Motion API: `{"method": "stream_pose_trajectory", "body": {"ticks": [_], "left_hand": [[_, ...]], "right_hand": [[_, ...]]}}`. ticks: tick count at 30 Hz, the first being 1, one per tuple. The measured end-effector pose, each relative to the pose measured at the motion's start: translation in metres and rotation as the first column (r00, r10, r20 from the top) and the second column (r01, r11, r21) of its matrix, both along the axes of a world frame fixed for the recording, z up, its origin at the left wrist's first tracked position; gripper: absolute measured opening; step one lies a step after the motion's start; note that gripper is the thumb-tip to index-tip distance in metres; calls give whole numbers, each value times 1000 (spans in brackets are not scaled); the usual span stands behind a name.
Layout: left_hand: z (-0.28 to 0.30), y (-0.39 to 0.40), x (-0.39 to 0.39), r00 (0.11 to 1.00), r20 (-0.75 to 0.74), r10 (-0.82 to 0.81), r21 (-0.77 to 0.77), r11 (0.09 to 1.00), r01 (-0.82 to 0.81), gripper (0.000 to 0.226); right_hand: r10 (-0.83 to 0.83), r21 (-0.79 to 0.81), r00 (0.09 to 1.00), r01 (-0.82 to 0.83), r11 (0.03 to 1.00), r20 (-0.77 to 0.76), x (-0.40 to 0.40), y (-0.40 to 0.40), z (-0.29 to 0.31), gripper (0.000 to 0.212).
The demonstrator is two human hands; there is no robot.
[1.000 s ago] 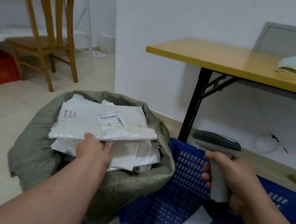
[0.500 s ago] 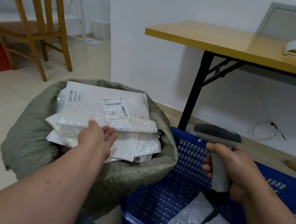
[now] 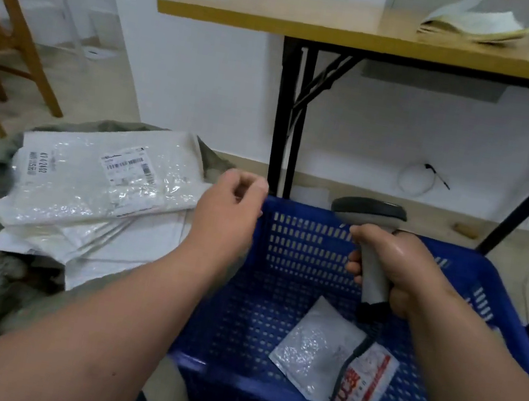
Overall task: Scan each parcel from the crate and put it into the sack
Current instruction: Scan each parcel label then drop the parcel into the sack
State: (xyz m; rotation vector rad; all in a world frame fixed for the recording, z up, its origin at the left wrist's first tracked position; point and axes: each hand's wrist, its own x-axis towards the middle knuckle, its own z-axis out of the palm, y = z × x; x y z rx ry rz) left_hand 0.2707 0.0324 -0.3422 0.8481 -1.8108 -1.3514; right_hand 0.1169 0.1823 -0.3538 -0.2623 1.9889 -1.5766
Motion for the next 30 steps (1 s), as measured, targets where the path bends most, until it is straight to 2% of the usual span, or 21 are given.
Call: {"method": "stream_pose_trajectory", "body": {"ticks": [2, 5, 8, 10, 12, 14, 17, 20, 23, 25, 27, 30], "left_hand": [[-11, 18, -24, 980, 118, -162, -71, 983, 171, 11], [-38, 38, -62, 900, 297, -320, -90, 929, 360, 10], [-76, 50, -100, 775, 458, -434, 82, 889, 450, 16], [-108, 51, -123, 706, 509, -492, 257, 870, 421, 19], [-143, 49, -138, 657, 550, -515, 368, 856, 363, 26], [-182, 46, -147, 624, 581, -522, 443, 846, 296, 27], [-240, 42, -153, 537, 666, -518, 503, 843, 189, 17], [-291, 40, -163, 441, 717, -541, 527, 834, 165, 23], [-335, 44, -174, 340, 774, -534, 500, 845, 188, 49], [-360, 48, -178, 304, 809, -504, 470, 864, 181, 61], [-381, 49, -183, 278, 846, -454, 426, 891, 158, 63], [-407, 49, -191, 187, 890, -416, 391, 907, 159, 68]], "right_hand": [[-44, 37, 999, 43, 998, 27, -14, 11, -12, 22], [-105, 86, 990, 97, 991, 90, -38, 28, -32, 22], [-142, 128, 980, 124, 984, 140, -65, 43, -54, 21], [-162, 143, 969, 136, 980, 187, -82, 51, -67, 19], [-172, 152, 957, 139, 979, 234, -101, 55, -79, 18], [-180, 168, 950, 139, 976, 257, -120, 55, -93, 18], [-178, 167, 943, 134, 977, 280, -148, 52, -117, 17], [-184, 199, 939, 129, 972, 292, -171, 49, -147, 20], [-187, 258, 929, 104, 960, 321, -185, 50, -180, 24], [-191, 297, 920, 87, 951, 341, -191, 52, -199, 27], [-190, 321, 914, 71, 945, 358, -195, 55, -216, 28], [-203, 325, 906, 78, 942, 371, -199, 62, -234, 29]]}}
